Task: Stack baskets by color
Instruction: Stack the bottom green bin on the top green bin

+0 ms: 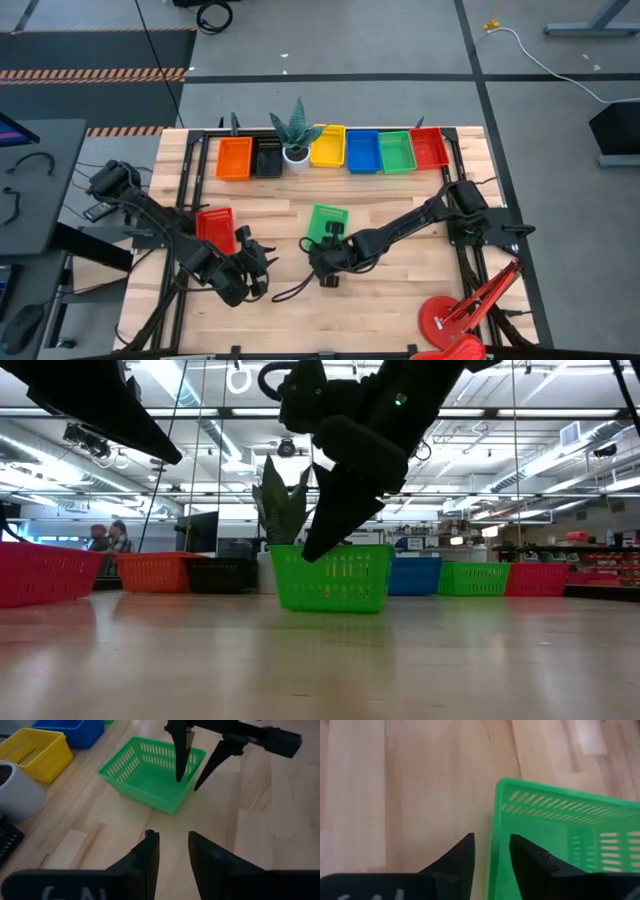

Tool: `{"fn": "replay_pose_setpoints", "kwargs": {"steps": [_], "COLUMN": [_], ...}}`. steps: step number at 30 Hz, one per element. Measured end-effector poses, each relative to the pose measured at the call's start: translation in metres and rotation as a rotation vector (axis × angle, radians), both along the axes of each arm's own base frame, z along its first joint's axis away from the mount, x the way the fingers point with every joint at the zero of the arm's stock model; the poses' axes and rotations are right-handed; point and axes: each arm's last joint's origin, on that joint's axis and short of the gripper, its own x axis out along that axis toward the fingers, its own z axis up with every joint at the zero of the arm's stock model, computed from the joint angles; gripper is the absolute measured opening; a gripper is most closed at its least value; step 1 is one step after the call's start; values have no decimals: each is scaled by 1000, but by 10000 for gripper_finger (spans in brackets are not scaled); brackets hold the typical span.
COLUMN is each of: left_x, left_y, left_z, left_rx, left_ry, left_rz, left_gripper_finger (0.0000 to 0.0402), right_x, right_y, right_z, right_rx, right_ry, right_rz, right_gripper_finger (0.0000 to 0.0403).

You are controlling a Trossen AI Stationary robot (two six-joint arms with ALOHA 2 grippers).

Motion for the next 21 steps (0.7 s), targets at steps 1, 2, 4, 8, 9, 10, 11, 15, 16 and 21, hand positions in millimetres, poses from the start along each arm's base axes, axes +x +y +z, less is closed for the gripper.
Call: {"fn": "replay_pose_setpoints", "kwargs": {"steps": [1, 2, 4, 8, 9, 10, 11, 15, 16, 21], "left_x": [0, 0, 0, 0, 0, 0, 0, 0, 0, 0], "left_y": [0, 0, 0, 0, 0, 0, 0, 0, 0, 0], "left_z": [0, 0, 0, 0, 0, 0, 0, 0, 0, 0], "left_rx": [-2, -4, -4, -5, -5, -4, -5, -5, -5, -3], "left_ry": [-2, -1, 0, -1, 0, 0, 0, -1, -1, 1], "left_rz": [0, -1, -2, -3, -3, -3, -3, -3, -3, -4], "left_gripper_finger": [110, 110, 110, 110, 110, 110, 110, 110, 110, 110], "right_x": [0, -1, -1, -1, -2, -3, -5, -25, -33, -75], "right_y": [-1, -3, -4, -4, -3, -2, -1, 4, 5, 3], "right_z": [0, -1, -2, -2, -2, -2, 0, 19, 27, 70], "right_rx": [10, 22, 35, 12, 6, -2, -8, -85, -124, -322], "right_ry": [13, 27, 35, 45, 51, 60, 69, 141, 162, 248], "right_rz": [4, 9, 12, 47, 57, 63, 73, 101, 102, 95], "right_gripper_finger": [117, 107, 80, 16, 14, 16, 18, 12, 12, 12]}}
